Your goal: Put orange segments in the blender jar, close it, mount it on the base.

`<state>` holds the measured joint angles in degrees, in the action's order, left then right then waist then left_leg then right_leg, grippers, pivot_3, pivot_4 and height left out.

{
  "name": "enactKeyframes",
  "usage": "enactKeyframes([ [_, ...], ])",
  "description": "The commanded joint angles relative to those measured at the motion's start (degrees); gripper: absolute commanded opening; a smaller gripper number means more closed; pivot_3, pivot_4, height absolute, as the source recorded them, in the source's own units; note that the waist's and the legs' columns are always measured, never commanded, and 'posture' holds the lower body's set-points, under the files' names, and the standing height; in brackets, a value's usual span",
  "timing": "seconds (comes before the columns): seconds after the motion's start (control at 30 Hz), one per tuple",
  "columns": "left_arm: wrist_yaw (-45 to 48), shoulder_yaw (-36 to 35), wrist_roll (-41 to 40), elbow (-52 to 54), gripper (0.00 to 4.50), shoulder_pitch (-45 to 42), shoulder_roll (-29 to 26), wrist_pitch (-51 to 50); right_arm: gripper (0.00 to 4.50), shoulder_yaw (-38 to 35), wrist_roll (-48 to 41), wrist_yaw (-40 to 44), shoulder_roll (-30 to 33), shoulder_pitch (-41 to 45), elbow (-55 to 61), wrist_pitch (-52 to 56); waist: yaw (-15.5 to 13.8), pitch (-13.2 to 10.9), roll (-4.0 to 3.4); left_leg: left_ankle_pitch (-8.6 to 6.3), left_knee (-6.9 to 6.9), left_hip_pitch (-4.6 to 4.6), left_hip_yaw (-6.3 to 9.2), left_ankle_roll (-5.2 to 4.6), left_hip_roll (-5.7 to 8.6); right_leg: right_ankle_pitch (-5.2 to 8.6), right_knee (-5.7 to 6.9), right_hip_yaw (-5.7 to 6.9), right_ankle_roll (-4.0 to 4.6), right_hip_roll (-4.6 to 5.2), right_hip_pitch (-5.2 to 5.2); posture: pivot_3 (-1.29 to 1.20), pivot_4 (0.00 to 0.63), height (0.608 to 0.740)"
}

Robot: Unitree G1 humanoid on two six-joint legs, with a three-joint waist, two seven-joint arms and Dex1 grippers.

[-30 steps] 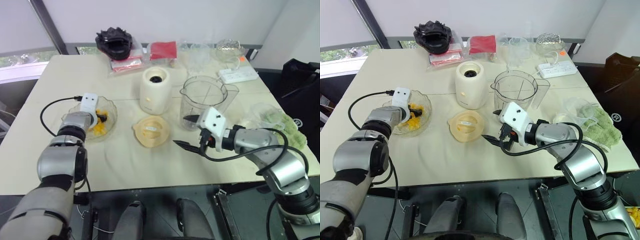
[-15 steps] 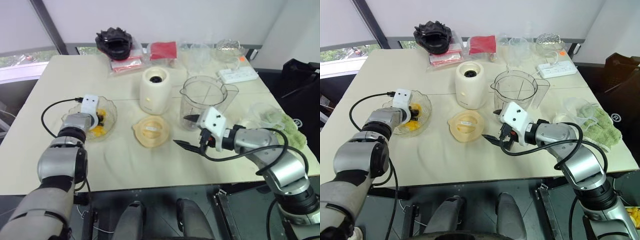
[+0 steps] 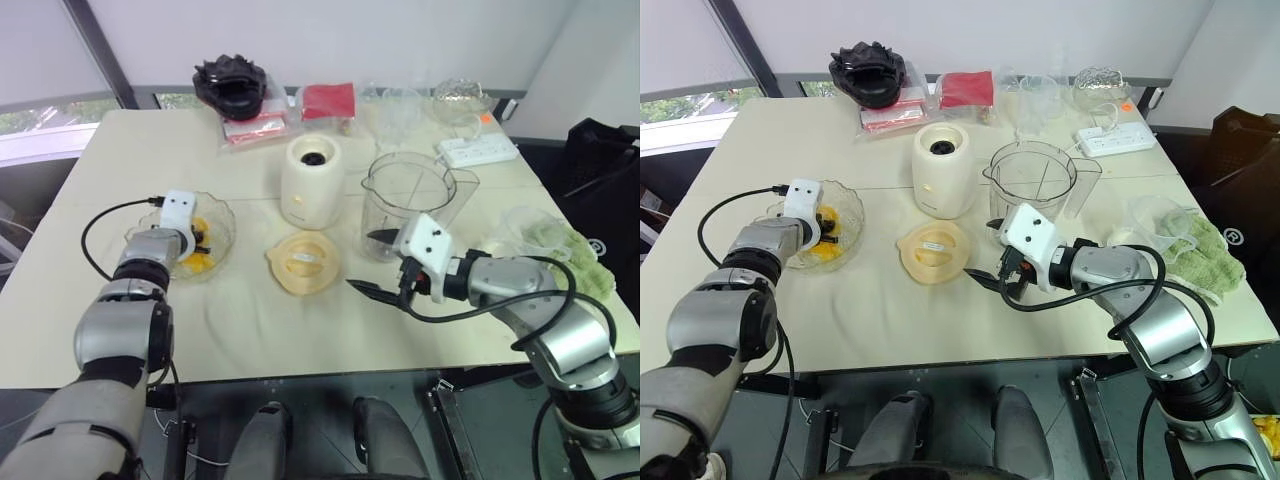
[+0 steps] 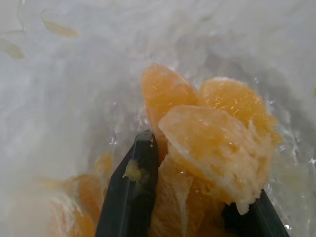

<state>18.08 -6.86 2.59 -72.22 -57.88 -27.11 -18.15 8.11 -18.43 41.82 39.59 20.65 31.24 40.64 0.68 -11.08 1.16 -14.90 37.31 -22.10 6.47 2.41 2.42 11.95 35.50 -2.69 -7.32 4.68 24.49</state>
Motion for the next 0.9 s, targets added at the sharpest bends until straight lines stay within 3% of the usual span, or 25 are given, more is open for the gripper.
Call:
enactKeyframes([
  [0.03,2.5,-3.1,-4.0,5.3,1.14,0.2,-0.6,1.2,4.5,-0.9,0.0,-0.1,0.2,-0.2,1.8,-0.9,0.0,0.0,0.01,0.0,0.0,-0.01,0.0,0.0,0.0,0.0,-0.01,0.0,0.0,0.0,0.0,0.0,0.15,0.74],
  [0.23,5.5,-10.3,-13.7,23.2,1.14,5.3,-0.9,-6.6,4.5,-0.9,-0.1,0.1,0.3,-0.4,1.9,-0.8,0.1,0.0,0.05,0.0,-0.02,-0.1,0.02,0.01,-0.02,0.0,-0.04,0.0,0.0,0.0,0.08,0.0,0.15,0.74],
  [0.37,4.6,-17.5,-24.3,46.5,1.14,13.0,-0.2,-18.8,4.5,-0.6,-0.2,0.7,0.5,-0.1,1.6,-0.9,0.7,0.0,0.05,0.0,-0.07,-0.09,0.0,0.02,-0.06,0.0,-0.02,-0.03,0.01,0.0,0.14,0.0,0.15,0.74],
  [0.57,3.7,-20.5,-32.8,64.3,1.14,18.5,-1.4,-31.2,4.5,0.0,0.2,0.8,0.0,0.3,1.0,-1.3,0.0,0.0,0.05,0.04,-0.06,-0.08,0.04,0.1,-0.05,-0.02,0.0,-0.02,0.04,0.0,0.13,0.0,0.15,0.74],
  [0.73,6.1,-20.1,-38.5,69.6,1.14,16.3,-2.9,-35.9,4.5,0.8,0.7,0.4,-0.7,0.4,0.7,-1.6,0.0,0.0,0.06,0.07,-0.04,-0.08,0.04,0.15,-0.03,-0.02,-0.04,-0.02,0.04,-0.01,0.09,0.0,0.15,0.74],
  [0.9,12.4,-11.9,-36.2,61.3,1.14,5.4,-3.8,-32.8,4.5,1.8,1.4,-0.7,-1.8,0.3,1.2,-1.5,-0.1,0.0,0.07,0.09,-0.05,-0.09,0.05,0.18,-0.02,-0.02,-0.06,0.0,0.05,-0.01,0.09,0.0,0.15,0.74],
])
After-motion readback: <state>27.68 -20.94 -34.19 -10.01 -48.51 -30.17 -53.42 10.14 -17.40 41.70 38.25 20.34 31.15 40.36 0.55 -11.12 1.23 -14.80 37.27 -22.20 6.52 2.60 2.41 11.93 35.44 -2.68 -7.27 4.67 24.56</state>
